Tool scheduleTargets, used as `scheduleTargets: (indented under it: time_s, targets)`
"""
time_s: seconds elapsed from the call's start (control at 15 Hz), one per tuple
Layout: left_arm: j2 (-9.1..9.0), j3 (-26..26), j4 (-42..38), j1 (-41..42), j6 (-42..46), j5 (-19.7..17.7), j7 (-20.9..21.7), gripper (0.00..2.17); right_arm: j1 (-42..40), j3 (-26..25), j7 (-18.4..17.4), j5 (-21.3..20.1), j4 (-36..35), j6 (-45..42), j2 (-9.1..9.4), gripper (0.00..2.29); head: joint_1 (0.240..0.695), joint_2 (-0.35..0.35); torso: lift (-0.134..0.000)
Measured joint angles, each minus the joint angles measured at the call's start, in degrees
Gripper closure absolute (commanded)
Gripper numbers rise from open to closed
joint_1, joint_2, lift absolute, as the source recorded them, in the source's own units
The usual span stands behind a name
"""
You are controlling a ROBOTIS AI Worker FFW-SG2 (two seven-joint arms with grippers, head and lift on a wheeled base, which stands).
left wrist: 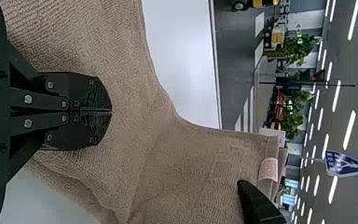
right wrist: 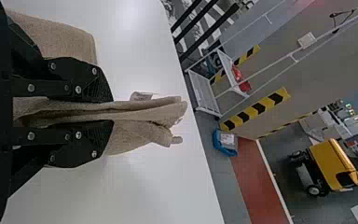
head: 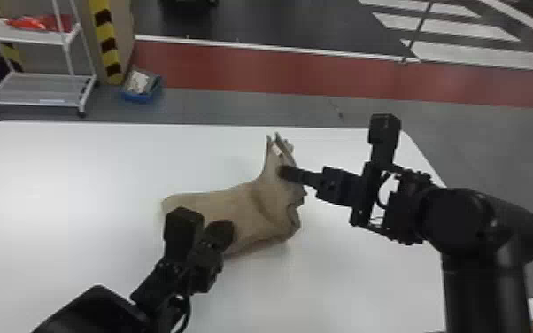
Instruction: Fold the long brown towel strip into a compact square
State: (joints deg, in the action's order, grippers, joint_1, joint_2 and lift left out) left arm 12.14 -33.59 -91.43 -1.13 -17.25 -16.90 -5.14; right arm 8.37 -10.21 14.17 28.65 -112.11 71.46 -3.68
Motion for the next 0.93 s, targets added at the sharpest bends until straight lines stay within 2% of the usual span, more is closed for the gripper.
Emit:
scheduleTargets:
  time_s: [0.13,0.4,0.53,0.93]
  targets:
    - [0.39,0.0,-1.2,0.2,-0.2,-0.8,0.1,2.14,0.3,1.1,-0.1,-0.4,0.1,-0.6,0.33,0.94,0.695,-0.170,-0.120]
    - [3.43,5.1,-10.7,3.4,-2.8,-3.0,0.6,2.14,0.4,0.5,0.0,-0.2,0.4,-1.3,-0.12,0.94,0.695,-0.144,-0.120]
    - [4.75,8.1,-12.8,4.3,-4.7,-3.6,1.0,2.14,0.3,-0.3,0.0,0.2,0.4,-1.6,-0.27,0.94,0.695,-0.118,-0.120]
    - [5.56,9.9,-6.8,4.3,-6.0,-1.7,2.9,2.14,0.5,-0.4,0.0,0.5,0.4,-2.1,-0.40,0.94,0.695,-0.077,-0.120]
